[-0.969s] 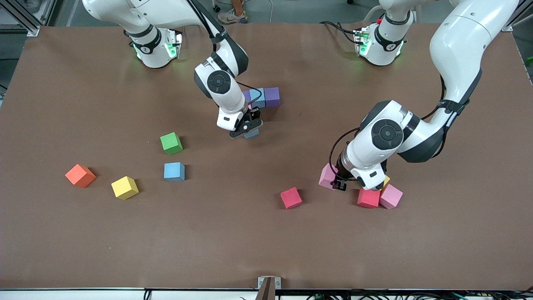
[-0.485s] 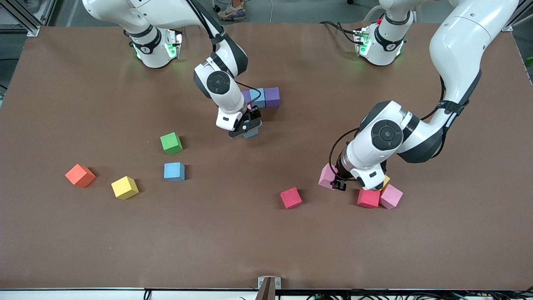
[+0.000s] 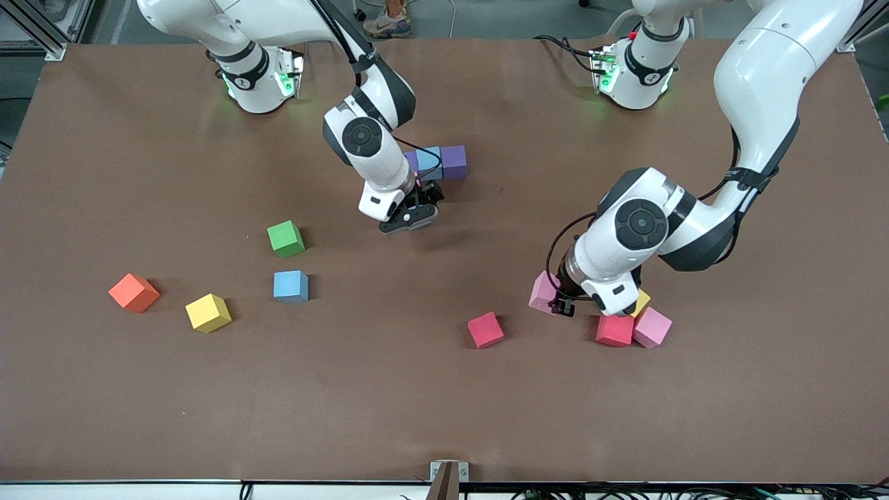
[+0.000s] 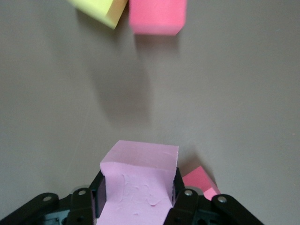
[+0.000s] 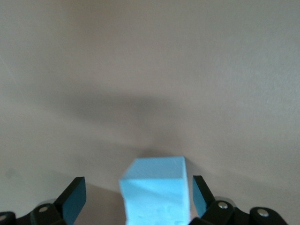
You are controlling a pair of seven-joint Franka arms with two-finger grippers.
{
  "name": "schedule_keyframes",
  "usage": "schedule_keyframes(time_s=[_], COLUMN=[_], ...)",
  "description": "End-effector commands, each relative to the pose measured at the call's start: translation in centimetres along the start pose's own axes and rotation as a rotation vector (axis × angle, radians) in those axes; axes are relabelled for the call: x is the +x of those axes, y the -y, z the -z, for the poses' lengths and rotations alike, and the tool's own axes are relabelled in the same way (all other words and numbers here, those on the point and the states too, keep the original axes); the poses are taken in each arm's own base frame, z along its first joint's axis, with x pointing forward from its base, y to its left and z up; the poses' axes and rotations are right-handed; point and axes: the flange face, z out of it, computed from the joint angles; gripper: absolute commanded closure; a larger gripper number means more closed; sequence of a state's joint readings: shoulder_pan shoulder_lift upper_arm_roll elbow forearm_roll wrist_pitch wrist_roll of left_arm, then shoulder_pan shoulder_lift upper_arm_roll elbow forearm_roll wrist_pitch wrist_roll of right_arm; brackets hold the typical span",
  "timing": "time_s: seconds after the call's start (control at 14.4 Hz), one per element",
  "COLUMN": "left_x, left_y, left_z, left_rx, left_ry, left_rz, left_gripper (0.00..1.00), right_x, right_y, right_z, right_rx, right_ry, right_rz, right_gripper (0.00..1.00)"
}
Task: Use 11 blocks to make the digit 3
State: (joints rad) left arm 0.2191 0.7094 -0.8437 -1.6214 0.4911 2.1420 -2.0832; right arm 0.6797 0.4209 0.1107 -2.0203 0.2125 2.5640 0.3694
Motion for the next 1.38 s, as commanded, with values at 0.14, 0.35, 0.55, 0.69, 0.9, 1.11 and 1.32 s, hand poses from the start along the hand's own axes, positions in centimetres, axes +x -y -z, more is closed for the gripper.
schedule_keyframes(time_s=[0.14,0.35,0.55,0.69,0.9,1.11,1.32], left_x=[-8.1,-9.2,-12.0,-14.4,-17.9,-21.7,-23.8], left_y=[4.2,5.0,6.9,8.3,10.4,13.3,15.2], left_z=[-3.6,-4.4,-6.5,-7.7,-9.0,-10.9,-13.2], left_rx=[0.075,0.086,0.122,0.137,0.147,0.148,0.13], left_ry=[-0.046,-0.059,-0.073,-0.084,-0.098,-0.132,-0.181], left_rz=[0.188,0.264,0.369,0.427,0.496,0.488,0.502], left_gripper=[0.92,0.92,0.92,0.92,0.92,0.92,0.92], right_x=[7.4,11.7,13.3,13.6,13.3,12.6,12.5], right_y=[-4.1,-14.2,-22.6,-27.1,-29.3,-31.5,-32.4], right_z=[9.2,13.3,14.9,15.4,14.4,12.6,10.9], right_rx=[0.008,-0.055,-0.117,-0.158,-0.166,-0.16,-0.162], right_ry=[0.017,0.004,-0.038,-0.036,0.016,0.105,0.132], right_rz=[-0.259,-0.407,-0.462,-0.374,-0.212,0.002,0.015], right_gripper=[0.0,0.0,0.0,0.0,0.0,0.0,0.0])
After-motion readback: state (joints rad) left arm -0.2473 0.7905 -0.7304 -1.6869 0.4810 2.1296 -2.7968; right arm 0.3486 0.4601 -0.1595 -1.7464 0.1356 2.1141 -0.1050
